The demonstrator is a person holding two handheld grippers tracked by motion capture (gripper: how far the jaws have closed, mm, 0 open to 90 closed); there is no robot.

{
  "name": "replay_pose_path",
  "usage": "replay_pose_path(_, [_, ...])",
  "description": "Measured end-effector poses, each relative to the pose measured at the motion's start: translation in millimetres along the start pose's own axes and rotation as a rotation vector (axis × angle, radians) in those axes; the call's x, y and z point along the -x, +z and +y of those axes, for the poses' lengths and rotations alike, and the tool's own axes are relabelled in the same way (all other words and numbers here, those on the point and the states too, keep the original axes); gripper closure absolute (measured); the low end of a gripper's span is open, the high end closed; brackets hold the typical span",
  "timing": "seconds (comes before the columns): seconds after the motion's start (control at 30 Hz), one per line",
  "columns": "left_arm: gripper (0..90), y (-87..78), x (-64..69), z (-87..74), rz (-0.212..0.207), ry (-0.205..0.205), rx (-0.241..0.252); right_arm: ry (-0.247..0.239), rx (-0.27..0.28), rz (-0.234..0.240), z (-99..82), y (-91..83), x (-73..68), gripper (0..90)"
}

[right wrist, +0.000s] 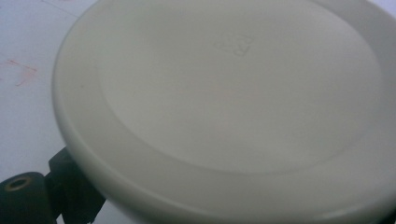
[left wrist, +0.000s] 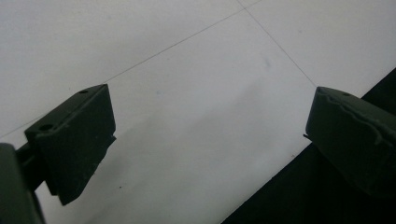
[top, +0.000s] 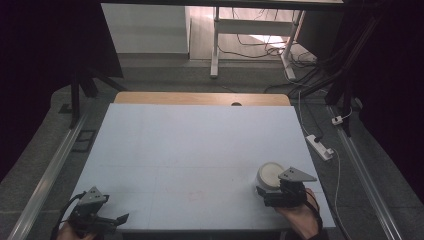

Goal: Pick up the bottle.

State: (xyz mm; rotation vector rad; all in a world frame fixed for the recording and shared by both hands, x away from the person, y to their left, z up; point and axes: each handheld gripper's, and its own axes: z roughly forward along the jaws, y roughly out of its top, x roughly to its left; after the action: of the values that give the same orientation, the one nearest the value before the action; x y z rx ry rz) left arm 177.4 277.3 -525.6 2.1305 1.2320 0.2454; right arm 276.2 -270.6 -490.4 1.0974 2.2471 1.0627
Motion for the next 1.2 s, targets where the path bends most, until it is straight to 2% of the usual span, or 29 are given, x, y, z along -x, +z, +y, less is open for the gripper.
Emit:
replay_pose_path(0.23, [2.8,0.0,-0.3,0.0,-0.002,-0.006,-0.001,-0.003,0.018,0.027,7.1,0.4,-2.3,6.3])
replay_pose_path(0.37, [2.8,0.1,-0.8,0.0,-0.004,-0.007,0.000,0.008,0.031,0.069,12.4,2.6,-4.3,6.4])
replay_pose_path(0.8, [2.8,0.2,-1.2,0.1,-0.006,-0.008,-0.002,-0.021,0.043,0.116,27.1,13.1,-14.7,6.4])
replay_pose_path(1.2, [2.8,0.9,-0.8,0.4,-0.004,-0.006,-0.010,-0.058,0.045,0.177,43.9,30.7,-31.3,6.4])
